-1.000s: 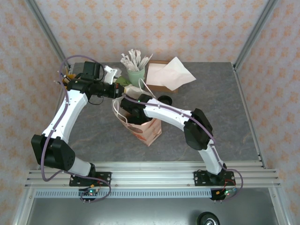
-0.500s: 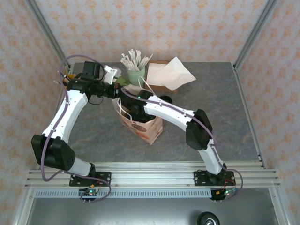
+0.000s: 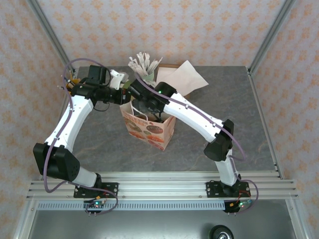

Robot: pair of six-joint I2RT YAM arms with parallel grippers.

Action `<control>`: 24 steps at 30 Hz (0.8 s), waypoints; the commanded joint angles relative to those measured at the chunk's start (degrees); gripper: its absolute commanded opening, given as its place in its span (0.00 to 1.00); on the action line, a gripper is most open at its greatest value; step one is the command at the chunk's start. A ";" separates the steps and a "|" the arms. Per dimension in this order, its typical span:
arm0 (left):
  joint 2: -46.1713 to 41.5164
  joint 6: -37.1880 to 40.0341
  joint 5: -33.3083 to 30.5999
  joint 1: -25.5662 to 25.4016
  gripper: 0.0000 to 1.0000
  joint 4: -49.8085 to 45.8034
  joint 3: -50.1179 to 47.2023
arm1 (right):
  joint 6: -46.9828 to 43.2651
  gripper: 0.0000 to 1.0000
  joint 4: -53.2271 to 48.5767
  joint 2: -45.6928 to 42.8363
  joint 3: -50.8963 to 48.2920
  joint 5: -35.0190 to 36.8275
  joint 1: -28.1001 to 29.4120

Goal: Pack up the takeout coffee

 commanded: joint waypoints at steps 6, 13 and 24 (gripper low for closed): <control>-0.66 -3.44 -3.78 0.05 0.00 -1.34 1.73 | -1.20 1.00 3.80 -9.35 1.25 9.43 -0.12; -2.14 -7.47 -5.70 0.01 0.00 -1.11 0.67 | -1.39 1.00 15.57 -21.04 -9.25 18.91 -0.20; -3.37 -13.59 -10.02 -0.91 0.00 -3.69 3.80 | -1.21 1.00 31.08 -33.15 -28.01 12.10 -3.41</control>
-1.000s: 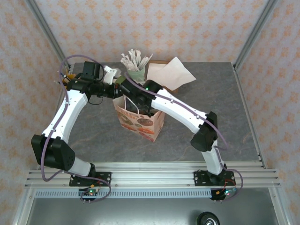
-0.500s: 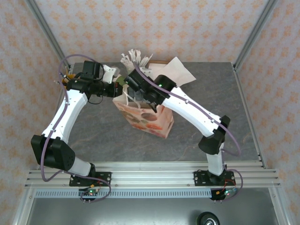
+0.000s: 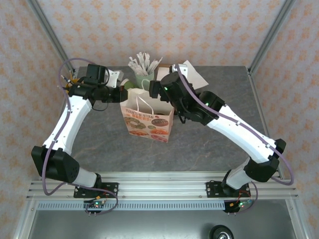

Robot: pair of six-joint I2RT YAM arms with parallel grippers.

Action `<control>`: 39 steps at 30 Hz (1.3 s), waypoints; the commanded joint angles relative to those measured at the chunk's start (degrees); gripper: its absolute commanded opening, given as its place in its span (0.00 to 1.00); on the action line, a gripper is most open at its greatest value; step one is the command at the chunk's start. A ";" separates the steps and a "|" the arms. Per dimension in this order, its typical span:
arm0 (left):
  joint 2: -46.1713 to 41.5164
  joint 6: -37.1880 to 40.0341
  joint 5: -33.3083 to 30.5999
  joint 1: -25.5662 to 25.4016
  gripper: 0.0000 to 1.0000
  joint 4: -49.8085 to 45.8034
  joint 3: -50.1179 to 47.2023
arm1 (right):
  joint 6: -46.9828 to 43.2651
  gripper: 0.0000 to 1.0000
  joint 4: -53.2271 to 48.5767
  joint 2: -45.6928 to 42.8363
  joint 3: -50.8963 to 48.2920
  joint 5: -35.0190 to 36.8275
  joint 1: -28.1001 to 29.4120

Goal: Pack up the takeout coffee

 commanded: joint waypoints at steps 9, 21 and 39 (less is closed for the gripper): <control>-4.17 -15.84 -6.88 -2.77 0.06 3.84 -2.42 | 10.35 1.00 10.80 -13.01 -16.73 1.22 -11.66; -5.33 -3.15 -2.51 -0.29 0.69 -5.18 6.88 | 10.26 1.00 10.92 -13.14 -19.64 8.00 -12.45; 17.44 -14.18 -11.55 4.87 0.73 -4.56 31.34 | 5.03 1.00 4.65 5.28 -0.70 -20.10 -23.53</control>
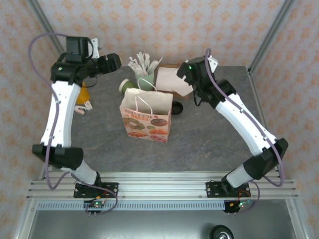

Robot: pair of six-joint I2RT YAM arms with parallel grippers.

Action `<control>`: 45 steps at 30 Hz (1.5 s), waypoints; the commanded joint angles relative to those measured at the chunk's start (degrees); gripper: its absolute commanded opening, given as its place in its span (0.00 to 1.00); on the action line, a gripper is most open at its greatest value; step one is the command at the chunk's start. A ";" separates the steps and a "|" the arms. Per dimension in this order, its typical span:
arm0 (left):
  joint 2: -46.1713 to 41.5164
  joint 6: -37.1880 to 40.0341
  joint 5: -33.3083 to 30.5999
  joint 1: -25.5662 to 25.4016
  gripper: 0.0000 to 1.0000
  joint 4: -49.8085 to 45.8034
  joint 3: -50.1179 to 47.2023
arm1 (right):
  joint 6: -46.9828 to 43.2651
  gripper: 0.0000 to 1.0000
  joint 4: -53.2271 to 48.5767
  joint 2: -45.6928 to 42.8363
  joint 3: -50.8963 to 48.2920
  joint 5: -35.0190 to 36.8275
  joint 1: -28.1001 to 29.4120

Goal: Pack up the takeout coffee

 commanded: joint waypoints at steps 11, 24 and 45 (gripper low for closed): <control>5.07 0.60 2.52 0.20 0.93 2.74 -0.08 | -15.63 0.78 -1.23 36.68 39.01 -28.80 -4.59; -3.33 0.42 0.87 0.99 1.00 6.82 -11.62 | -12.13 0.19 0.66 45.32 49.41 -25.77 -5.10; -8.42 0.30 -0.61 0.99 1.00 8.10 -18.47 | -12.93 0.09 -0.80 41.18 45.68 -20.68 -3.01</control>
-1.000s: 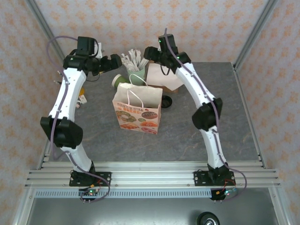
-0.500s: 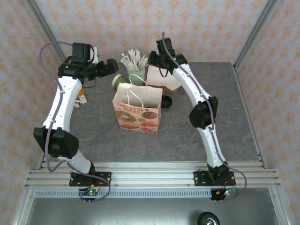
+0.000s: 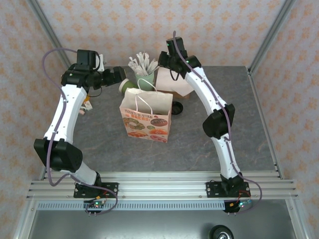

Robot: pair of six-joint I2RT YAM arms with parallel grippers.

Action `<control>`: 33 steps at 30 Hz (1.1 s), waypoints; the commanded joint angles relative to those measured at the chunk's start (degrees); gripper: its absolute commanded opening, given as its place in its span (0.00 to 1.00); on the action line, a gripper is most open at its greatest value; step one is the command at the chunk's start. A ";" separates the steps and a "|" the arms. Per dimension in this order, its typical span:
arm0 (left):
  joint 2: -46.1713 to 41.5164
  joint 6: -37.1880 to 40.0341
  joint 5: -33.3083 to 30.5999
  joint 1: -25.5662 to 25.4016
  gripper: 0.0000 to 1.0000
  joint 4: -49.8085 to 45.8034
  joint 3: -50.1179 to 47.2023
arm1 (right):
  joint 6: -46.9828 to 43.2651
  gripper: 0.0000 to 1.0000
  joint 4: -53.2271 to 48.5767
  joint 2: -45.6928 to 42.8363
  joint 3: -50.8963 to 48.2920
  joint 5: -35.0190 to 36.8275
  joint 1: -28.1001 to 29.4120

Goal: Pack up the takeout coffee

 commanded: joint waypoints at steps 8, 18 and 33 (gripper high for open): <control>-4.03 1.43 0.56 0.31 1.00 2.04 -2.27 | 1.42 0.00 0.53 -3.72 -0.66 2.76 0.75; -7.01 5.44 1.09 0.31 1.00 2.87 -3.34 | 2.15 0.00 -11.31 -13.80 4.89 0.28 0.67; -13.39 4.50 6.80 0.31 1.00 14.75 -12.56 | -1.04 0.00 -22.77 -57.20 -21.68 -6.53 1.18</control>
